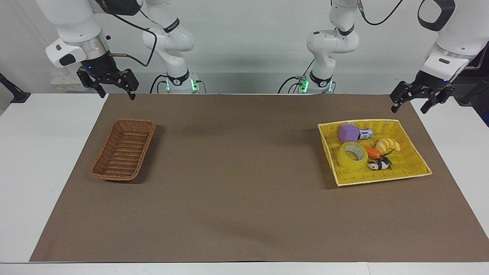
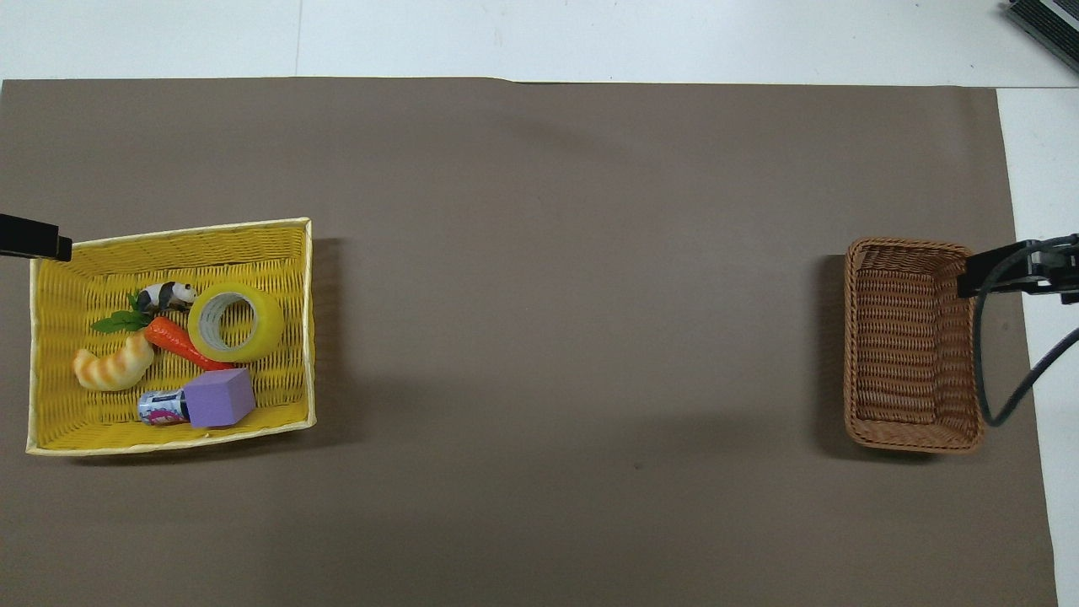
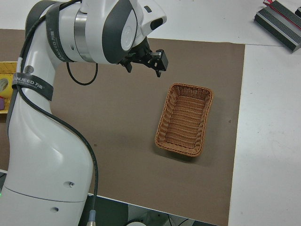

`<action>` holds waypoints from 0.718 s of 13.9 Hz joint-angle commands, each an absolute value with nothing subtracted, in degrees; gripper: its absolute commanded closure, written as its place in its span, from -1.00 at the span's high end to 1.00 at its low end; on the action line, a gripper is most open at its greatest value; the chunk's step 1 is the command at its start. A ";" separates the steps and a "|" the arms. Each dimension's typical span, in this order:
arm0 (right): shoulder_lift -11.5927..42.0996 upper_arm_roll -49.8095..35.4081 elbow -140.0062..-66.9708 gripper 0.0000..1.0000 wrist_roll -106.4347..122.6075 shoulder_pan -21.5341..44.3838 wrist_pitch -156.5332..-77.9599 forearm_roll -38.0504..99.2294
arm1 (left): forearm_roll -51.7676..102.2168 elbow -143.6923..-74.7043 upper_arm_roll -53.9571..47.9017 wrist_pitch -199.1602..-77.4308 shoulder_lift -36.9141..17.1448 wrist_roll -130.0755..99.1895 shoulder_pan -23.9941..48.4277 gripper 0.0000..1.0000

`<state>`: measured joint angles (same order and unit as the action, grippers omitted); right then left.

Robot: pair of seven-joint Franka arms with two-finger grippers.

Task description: Move tape to another basket

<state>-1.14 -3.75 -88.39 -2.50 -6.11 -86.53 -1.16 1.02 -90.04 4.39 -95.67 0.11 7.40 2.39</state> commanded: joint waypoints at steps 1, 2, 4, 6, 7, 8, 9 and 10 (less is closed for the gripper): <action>-1.58 -4.04 -88.42 1.00 -3.16 -6.42 -85.78 -1.23 | 0.18 -90.70 4.13 -95.97 1.23 7.73 2.73 1.00; -1.58 -4.04 -88.33 1.00 -3.16 -6.42 -85.87 -1.23 | 0.18 -90.70 4.13 -96.24 1.23 7.82 2.64 1.00; -1.58 -4.04 -88.33 1.00 -3.16 -6.42 -85.96 -1.23 | 0.18 -91.92 4.13 -97.20 1.14 7.91 2.81 1.00; -1.58 -4.04 -88.33 1.00 -3.16 -6.42 -86.04 -1.23 | 0.18 -94.64 4.13 -99.66 1.32 8.00 2.81 1.00; -1.58 -4.13 -88.33 1.00 -3.16 -6.42 -85.96 -1.23 | 0.18 -95.62 4.13 -100.62 1.23 8.00 2.90 1.00; -1.76 -3.96 -88.59 1.00 -3.25 -6.50 -85.09 -1.23 | 0.18 -96.67 4.04 -101.50 1.23 7.91 2.90 1.00; -1.76 -3.96 -88.51 1.00 -3.16 -6.50 -85.34 -1.23 | 0.18 -97.90 4.04 -102.73 1.23 7.91 2.90 1.00; -1.76 -3.96 -88.51 1.00 -3.16 -6.50 -85.43 -1.23 | 0.26 -99.65 4.04 -104.48 1.23 7.91 2.90 1.00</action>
<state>-1.14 -3.75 -88.39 -2.50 -6.11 -86.11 -1.16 1.02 -95.56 3.95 -100.87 0.07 7.58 2.54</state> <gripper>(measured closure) 0.000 0.000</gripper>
